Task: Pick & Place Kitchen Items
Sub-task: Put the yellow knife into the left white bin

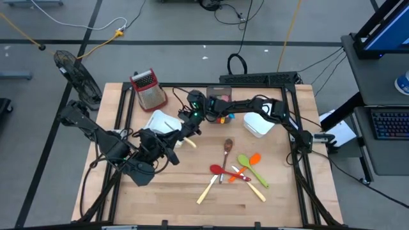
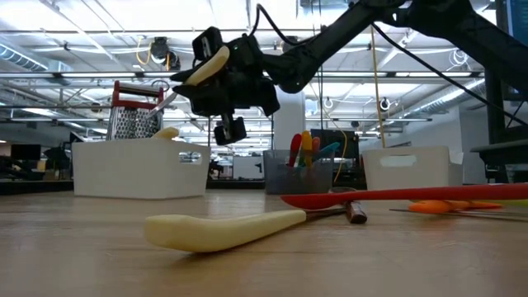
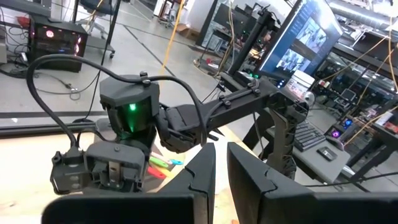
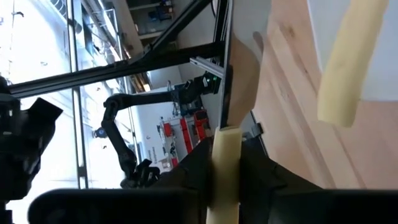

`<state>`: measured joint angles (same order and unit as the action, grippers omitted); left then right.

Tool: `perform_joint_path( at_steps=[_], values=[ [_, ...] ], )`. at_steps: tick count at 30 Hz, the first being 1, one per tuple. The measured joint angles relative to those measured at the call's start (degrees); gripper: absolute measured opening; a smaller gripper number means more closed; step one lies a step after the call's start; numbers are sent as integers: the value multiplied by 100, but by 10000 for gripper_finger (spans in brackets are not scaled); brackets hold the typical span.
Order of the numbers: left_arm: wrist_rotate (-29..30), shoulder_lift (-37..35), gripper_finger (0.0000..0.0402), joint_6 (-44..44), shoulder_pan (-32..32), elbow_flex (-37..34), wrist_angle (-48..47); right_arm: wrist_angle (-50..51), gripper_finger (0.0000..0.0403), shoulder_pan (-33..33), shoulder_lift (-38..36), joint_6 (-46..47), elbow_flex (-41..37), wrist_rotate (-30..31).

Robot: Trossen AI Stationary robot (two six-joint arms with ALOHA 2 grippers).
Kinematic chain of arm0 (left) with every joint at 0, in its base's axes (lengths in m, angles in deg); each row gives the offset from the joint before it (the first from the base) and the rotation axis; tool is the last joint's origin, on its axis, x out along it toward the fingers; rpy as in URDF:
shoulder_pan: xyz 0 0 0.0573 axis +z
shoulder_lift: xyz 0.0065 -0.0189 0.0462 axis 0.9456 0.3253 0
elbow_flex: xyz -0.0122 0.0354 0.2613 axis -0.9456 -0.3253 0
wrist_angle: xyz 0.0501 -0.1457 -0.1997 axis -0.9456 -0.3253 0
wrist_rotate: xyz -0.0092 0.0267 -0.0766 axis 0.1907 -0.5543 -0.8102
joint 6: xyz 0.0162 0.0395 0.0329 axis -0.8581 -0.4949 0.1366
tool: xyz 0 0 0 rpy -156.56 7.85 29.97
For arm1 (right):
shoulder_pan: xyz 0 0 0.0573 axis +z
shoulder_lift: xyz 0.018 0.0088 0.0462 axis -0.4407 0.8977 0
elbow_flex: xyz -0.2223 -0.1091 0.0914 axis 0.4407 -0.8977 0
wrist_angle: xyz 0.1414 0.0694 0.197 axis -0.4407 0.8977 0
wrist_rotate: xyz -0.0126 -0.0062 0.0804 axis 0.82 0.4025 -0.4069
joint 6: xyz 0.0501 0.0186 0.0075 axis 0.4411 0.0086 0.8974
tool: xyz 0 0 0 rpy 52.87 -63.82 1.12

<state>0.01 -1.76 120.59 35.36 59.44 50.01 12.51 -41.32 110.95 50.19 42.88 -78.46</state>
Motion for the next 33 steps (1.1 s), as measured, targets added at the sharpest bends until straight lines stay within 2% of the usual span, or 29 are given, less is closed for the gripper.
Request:
perform_joint_path(
  at_steps=[8, 14, 24, 33],
  values=[
    [-16, 2, 42, -4, 0, 0, 17, 11, 46, 68, -2, -2, -140, 5],
    [-343, 2, 42, -136, 0, 0, 87, 18, 57, 55, -2, 110, -457, 13],
    [-345, 4, 42, -136, 0, 0, 87, 7, 49, -89, -7, 151, -640, 31],
    [-343, 4, 42, -131, 66, 0, 125, -75, 82, -94, -7, 151, -640, 35]
  ],
)
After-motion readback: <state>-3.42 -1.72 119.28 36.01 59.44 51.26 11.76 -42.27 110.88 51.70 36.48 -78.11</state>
